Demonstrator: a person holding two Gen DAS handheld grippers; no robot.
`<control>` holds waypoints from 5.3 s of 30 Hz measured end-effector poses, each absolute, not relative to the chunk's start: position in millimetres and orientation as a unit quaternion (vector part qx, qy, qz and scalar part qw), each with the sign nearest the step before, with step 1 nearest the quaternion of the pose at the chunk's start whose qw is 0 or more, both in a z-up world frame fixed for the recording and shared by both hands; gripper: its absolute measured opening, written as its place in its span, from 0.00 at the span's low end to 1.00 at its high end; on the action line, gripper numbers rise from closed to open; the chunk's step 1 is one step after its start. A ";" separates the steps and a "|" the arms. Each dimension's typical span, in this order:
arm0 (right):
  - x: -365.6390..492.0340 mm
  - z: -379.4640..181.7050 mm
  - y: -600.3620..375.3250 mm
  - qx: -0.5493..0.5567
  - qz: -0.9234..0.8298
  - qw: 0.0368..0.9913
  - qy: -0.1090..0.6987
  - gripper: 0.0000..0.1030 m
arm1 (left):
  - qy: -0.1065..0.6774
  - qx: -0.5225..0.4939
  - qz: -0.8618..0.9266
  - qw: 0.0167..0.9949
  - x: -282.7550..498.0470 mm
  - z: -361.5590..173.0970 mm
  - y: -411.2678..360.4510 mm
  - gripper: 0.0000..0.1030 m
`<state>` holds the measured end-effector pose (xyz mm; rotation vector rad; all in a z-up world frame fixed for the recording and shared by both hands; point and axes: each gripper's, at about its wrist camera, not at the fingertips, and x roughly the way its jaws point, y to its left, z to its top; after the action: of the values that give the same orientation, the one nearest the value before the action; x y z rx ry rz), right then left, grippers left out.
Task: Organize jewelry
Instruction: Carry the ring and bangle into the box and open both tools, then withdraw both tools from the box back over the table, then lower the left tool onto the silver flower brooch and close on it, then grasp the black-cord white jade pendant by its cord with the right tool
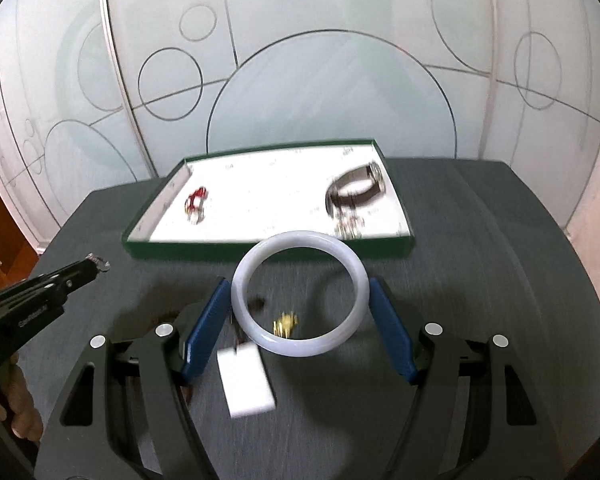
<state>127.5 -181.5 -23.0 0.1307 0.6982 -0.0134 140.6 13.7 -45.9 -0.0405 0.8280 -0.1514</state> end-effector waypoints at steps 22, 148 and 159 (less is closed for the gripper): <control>278.6 -79.0 -182.3 0.034 0.000 0.908 0.417 0.68 | 0.428 0.043 -0.061 0.901 291.2 -99.3 -35.8 0.16; 168.1 -101.4 -132.2 0.004 0.037 0.894 0.446 0.15 | 0.455 -0.038 -0.040 0.889 129.9 -96.7 53.7 0.19; 139.7 -76.2 -153.2 0.046 0.042 0.910 0.411 0.14 | 0.453 -0.040 -0.041 0.890 132.8 -93.9 50.4 0.19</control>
<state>139.7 -153.2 -76.2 0.0948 0.8477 0.0866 132.8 50.5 -93.9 -0.0836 0.9406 -0.0845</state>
